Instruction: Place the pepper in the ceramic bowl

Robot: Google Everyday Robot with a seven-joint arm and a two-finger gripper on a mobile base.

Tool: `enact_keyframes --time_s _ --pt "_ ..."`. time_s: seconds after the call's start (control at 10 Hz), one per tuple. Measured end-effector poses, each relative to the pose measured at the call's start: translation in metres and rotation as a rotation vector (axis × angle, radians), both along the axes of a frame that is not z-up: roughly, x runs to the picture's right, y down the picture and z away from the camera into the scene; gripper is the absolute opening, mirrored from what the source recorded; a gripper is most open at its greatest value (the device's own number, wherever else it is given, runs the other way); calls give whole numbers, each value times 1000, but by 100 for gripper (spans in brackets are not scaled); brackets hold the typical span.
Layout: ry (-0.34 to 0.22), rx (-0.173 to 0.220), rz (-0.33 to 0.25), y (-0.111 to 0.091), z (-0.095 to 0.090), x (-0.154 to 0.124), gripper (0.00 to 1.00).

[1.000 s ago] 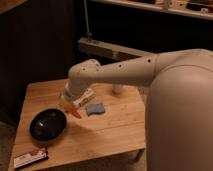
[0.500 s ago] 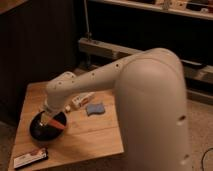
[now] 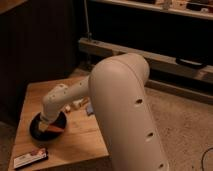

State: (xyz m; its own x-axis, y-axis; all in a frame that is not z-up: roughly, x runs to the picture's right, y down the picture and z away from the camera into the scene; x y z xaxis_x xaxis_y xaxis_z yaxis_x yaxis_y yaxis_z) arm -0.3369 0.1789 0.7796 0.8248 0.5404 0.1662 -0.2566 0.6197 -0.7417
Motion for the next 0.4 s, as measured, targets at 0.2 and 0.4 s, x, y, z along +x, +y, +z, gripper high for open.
enact_keyframes --time_s 0.2,0.4 --pt "-34 -23 29 -14 -5 -5 71" --pt "-92 -105 71 -33 -4 1 71"
